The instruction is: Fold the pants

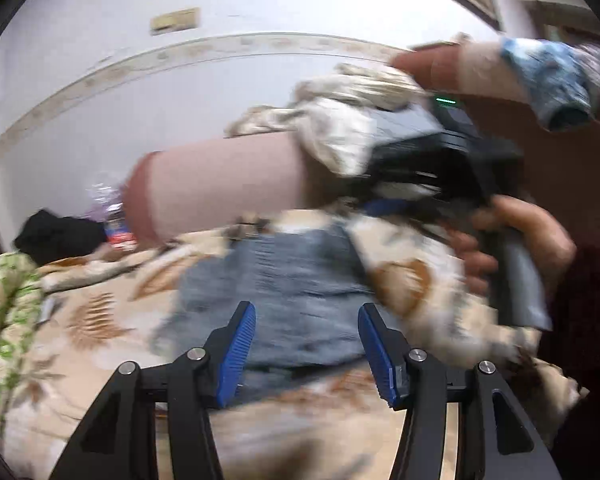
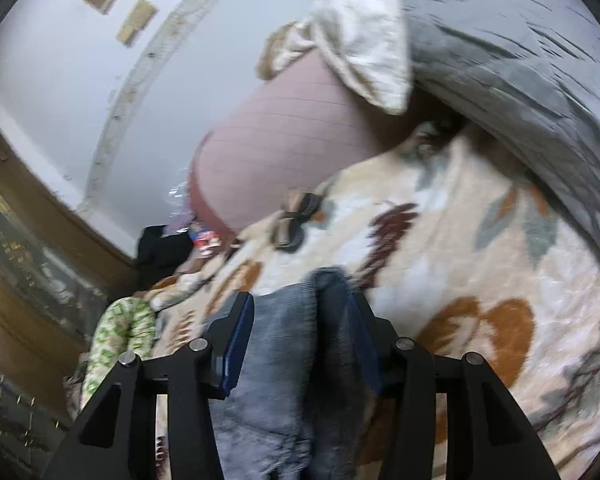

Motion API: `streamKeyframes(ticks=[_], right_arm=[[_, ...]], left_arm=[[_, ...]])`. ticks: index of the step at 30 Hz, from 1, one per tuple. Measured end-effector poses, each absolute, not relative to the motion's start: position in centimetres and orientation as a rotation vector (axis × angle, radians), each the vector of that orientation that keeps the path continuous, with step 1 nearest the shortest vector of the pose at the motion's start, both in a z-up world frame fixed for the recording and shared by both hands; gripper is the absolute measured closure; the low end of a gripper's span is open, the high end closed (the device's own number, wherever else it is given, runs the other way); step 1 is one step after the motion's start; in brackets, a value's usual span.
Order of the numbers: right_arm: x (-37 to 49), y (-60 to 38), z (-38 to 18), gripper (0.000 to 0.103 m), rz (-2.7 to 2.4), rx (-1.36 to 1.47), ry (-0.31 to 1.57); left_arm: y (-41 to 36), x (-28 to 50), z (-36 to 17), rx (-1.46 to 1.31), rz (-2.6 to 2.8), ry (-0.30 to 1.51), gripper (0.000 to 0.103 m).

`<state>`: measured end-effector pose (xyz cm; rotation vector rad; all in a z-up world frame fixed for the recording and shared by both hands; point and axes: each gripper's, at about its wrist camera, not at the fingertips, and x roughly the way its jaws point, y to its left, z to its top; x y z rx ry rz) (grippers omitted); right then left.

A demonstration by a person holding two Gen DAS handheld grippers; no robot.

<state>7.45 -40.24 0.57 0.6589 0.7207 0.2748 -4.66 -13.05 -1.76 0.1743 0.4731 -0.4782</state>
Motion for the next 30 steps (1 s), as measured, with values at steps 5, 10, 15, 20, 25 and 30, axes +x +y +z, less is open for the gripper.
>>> streamKeyframes(ticks=[5,10,15,20,25,30], right_arm=[[8.5,-35.9,1.8,0.053,0.377,0.608,0.71],[10.5,-32.5,0.9,0.053,0.359,0.529,0.749],[12.1,-30.6,-2.9,0.053,0.26,0.407,0.851],[12.9,-31.0,-6.9,0.053,0.154,0.335,0.96],[12.9,-32.4,-8.0,0.053,0.195,0.375,0.972],[10.5,-32.5,-5.4,0.051,0.18,0.351,0.933]], left_arm=[[-7.0,2.9,-2.6,0.029,-0.27,0.57,0.046],[-5.8,6.7,-5.3,-0.03,-0.224,0.677,0.046],[-7.6,7.6,-8.0,-0.014,-0.241,0.746,0.044],[-8.9,8.8,-11.0,0.058,-0.221,0.832,0.044],[-9.2,9.4,-12.3,0.065,-0.212,0.869,0.04],[-7.3,9.6,-10.9,-0.065,-0.235,0.892,0.039]])
